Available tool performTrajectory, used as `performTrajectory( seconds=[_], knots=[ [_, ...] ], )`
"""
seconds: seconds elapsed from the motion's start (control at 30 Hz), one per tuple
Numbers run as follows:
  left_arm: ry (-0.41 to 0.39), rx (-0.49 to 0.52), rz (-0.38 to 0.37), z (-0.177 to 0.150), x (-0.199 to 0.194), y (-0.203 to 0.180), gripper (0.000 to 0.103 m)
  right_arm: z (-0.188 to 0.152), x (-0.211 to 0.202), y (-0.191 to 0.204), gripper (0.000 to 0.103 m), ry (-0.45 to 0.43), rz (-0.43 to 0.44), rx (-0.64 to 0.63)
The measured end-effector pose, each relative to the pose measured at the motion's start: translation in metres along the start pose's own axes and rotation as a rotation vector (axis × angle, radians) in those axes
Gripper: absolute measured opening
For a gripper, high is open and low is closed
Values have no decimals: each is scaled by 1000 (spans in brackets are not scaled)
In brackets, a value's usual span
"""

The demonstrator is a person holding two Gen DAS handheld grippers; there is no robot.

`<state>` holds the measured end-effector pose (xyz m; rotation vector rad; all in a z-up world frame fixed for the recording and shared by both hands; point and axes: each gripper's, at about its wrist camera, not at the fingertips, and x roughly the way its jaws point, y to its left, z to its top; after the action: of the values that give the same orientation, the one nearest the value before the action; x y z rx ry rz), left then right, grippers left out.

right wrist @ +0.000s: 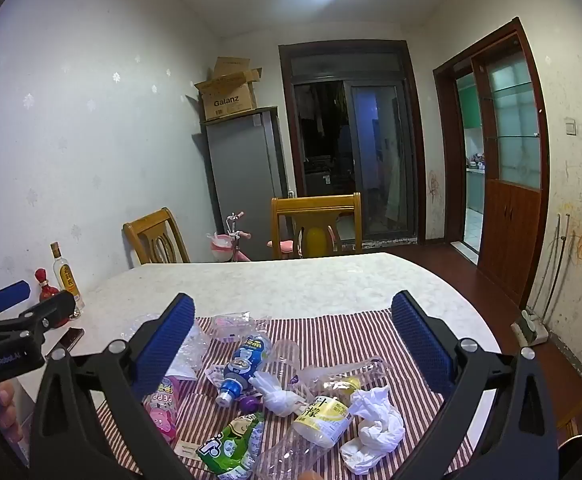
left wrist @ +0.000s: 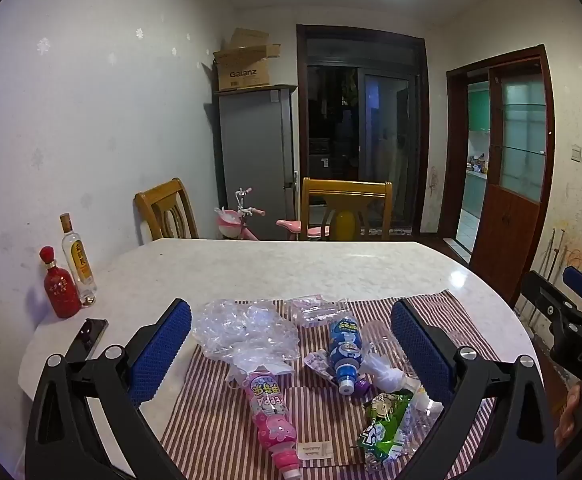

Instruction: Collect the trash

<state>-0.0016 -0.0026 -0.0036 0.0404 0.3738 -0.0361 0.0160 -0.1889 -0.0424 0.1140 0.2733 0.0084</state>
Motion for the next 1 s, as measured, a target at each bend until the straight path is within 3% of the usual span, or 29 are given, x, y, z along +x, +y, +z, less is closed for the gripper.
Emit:
performTrajectory(
  seconds=[1.0],
  knots=[
    [4,-1,-11,2,-1,-1,97,1,-1,0,99,9,-1,-4]
  ],
)
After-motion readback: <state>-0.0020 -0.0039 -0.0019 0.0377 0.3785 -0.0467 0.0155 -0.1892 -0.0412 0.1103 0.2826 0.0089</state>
